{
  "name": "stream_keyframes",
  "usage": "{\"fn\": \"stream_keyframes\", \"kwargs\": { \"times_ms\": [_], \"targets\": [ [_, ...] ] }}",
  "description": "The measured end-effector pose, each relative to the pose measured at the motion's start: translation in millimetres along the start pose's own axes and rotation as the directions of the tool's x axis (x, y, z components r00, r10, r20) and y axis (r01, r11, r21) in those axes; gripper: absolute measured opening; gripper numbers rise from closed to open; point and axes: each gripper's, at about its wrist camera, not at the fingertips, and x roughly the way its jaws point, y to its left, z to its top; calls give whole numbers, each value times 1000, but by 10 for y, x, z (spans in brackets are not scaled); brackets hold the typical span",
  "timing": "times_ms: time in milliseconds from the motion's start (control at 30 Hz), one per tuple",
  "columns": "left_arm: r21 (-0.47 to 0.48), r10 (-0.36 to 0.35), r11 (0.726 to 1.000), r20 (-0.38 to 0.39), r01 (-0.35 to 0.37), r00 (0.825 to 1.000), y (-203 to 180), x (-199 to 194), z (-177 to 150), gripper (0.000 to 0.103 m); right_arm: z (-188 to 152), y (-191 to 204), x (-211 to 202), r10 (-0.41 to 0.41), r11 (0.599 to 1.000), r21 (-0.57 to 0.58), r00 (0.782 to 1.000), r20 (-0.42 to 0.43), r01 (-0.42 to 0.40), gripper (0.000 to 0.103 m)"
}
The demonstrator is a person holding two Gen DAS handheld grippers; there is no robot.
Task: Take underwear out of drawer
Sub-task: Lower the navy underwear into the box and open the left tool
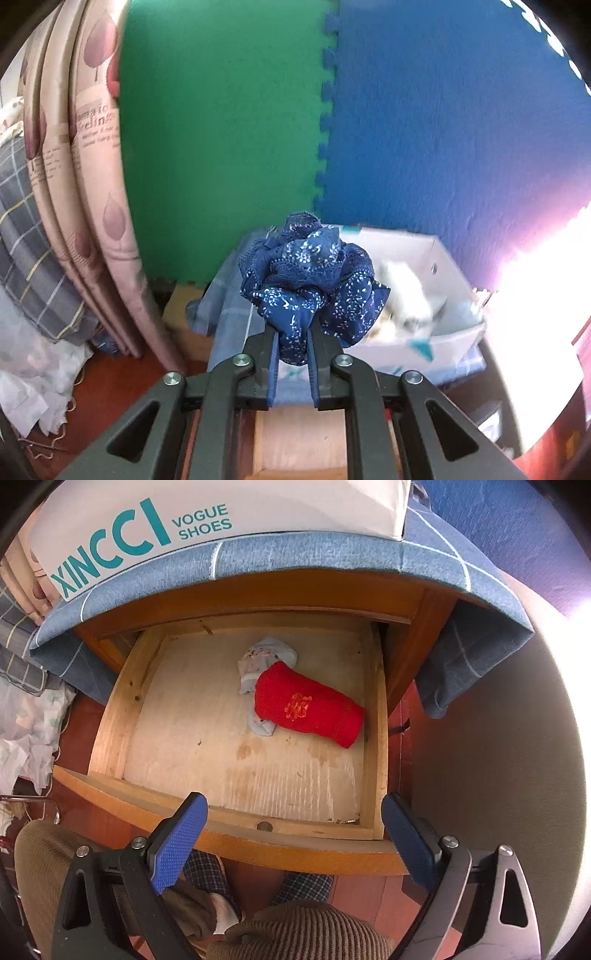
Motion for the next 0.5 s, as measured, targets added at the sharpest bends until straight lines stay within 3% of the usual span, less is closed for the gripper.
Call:
{"fn": "stream_keyframes", "kwargs": {
  "times_ms": [267,500],
  "targets": [
    [33,-25,999,-25,25,999,-198,461,385,13,-4,-8,-8,-21,1000,5,1000,4,21,94],
    [49,-5,999,-106,10,994,-345,1004,337,13,5,-24,23,-23,1000,10,1000,-2,23,94]
  ]
}}
